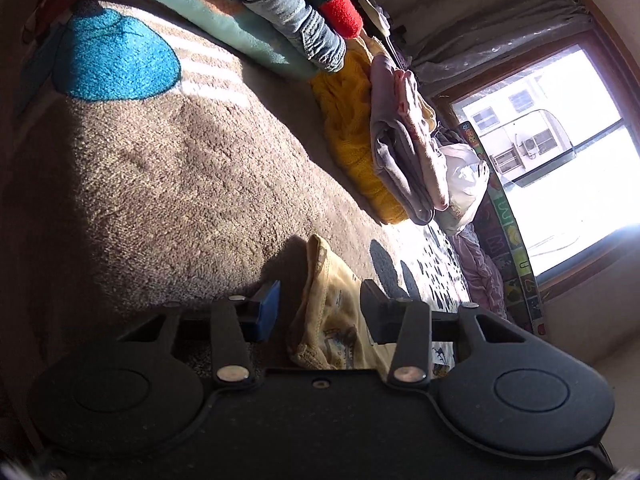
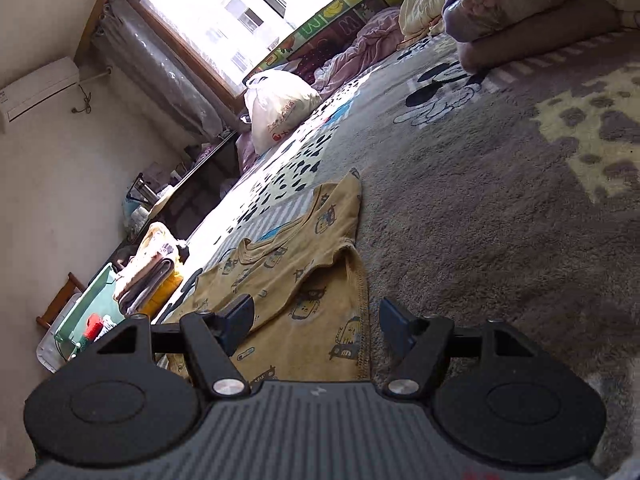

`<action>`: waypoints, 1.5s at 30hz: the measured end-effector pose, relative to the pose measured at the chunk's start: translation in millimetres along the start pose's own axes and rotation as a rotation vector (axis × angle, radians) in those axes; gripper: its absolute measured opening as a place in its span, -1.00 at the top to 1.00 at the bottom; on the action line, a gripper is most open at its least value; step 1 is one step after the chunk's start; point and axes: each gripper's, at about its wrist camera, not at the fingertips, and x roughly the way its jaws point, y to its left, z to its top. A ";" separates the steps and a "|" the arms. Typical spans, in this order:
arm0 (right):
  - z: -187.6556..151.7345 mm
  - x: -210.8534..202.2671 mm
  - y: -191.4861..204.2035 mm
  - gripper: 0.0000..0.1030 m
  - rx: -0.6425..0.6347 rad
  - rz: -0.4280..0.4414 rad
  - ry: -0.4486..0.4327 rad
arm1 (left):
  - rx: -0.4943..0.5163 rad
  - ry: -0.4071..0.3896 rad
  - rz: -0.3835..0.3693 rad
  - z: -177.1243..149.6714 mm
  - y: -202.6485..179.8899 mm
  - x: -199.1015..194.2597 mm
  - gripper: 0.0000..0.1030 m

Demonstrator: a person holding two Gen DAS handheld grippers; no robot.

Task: Fold clothes

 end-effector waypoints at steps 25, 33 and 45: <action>7.6 3.3 -25.0 -0.35 0.158 0.050 -0.035 | 0.619 -0.014 -0.200 -73.6 -183.8 -17.6 0.94; 12.4 -3.3 -41.4 -0.35 0.270 0.097 -0.068 | 0.848 0.061 -0.278 -154.0 -245.3 5.2 0.94; 17.4 -2.8 -52.0 -0.35 0.322 0.131 -0.076 | 1.378 0.205 -0.352 -301.5 -250.0 19.2 0.94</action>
